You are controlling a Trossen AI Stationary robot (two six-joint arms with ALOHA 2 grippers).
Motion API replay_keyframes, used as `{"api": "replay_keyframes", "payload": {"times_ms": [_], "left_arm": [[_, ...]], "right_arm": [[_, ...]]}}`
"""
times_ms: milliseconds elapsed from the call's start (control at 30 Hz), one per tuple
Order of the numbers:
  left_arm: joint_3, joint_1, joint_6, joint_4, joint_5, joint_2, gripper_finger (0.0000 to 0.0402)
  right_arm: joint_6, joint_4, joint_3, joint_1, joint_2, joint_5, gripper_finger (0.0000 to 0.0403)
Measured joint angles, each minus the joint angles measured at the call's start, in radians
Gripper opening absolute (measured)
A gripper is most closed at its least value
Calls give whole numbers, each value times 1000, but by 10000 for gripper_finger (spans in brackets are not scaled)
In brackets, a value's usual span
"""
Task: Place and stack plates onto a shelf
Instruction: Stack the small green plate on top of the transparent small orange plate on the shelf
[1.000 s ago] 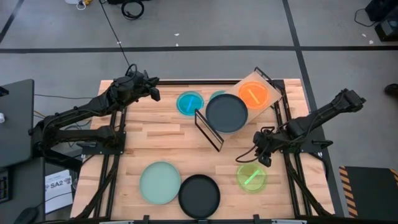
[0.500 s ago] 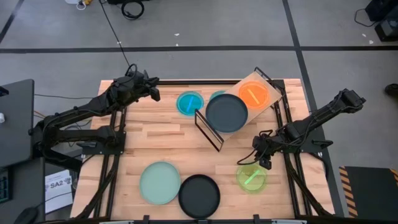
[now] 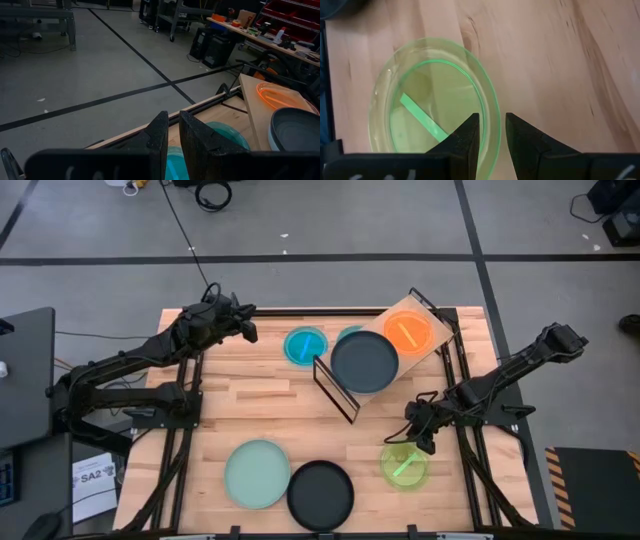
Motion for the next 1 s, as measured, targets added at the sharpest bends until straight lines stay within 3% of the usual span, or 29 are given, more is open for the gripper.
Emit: {"api": "replay_keyframes", "payload": {"times_ms": [1000], "left_arm": [[0,0,0,0,0,0,52]], "right_arm": [[0,178,-113,0,2,-3,100]]}}
